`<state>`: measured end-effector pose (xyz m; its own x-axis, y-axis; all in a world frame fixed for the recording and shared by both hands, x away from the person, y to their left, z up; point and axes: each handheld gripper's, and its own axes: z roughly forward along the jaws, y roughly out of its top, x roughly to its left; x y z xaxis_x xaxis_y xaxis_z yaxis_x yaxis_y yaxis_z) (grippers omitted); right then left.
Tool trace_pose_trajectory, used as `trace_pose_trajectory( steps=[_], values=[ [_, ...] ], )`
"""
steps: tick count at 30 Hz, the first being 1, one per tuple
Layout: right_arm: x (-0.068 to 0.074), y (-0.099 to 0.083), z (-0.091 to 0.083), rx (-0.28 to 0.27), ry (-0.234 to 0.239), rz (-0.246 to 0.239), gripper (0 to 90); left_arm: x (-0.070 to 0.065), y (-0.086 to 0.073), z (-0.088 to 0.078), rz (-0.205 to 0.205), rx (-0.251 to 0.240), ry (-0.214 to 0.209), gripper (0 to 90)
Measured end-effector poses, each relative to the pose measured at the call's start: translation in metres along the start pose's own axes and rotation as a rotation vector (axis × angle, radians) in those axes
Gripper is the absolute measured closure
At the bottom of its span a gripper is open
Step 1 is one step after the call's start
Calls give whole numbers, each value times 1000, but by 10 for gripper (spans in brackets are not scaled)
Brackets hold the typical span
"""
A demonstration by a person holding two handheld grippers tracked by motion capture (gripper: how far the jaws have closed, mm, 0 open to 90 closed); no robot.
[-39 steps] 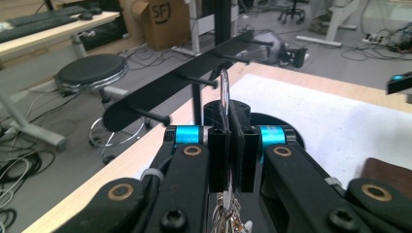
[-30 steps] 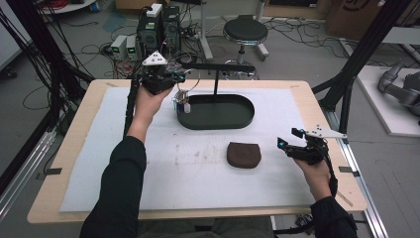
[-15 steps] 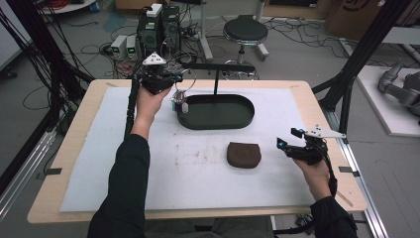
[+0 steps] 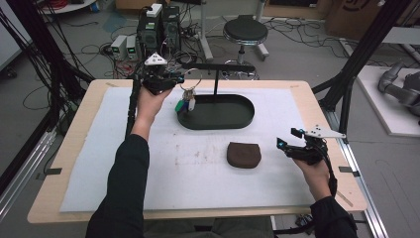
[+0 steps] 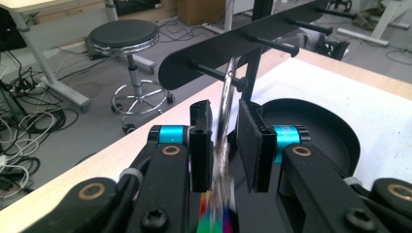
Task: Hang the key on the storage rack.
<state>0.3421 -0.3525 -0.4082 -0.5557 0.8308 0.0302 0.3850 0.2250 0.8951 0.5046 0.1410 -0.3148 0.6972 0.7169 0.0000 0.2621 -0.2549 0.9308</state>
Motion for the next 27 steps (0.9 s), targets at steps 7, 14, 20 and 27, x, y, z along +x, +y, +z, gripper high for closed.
trace_pose_trajectory(
  steps=[7,14,20,27],
  values=[
    [1,0,0,0,-1,-4,247,-12,-1,-15,35,-4,34,518],
    [2,1,1,-3,-1,-7,247,-33,-13,-42,57,-32,4,383],
    [4,1,2,-5,1,-12,247,-61,-33,-74,90,-56,-39,270],
    [5,2,3,-11,-1,-11,247,-91,-66,-111,117,-83,-35,247]
  ],
)
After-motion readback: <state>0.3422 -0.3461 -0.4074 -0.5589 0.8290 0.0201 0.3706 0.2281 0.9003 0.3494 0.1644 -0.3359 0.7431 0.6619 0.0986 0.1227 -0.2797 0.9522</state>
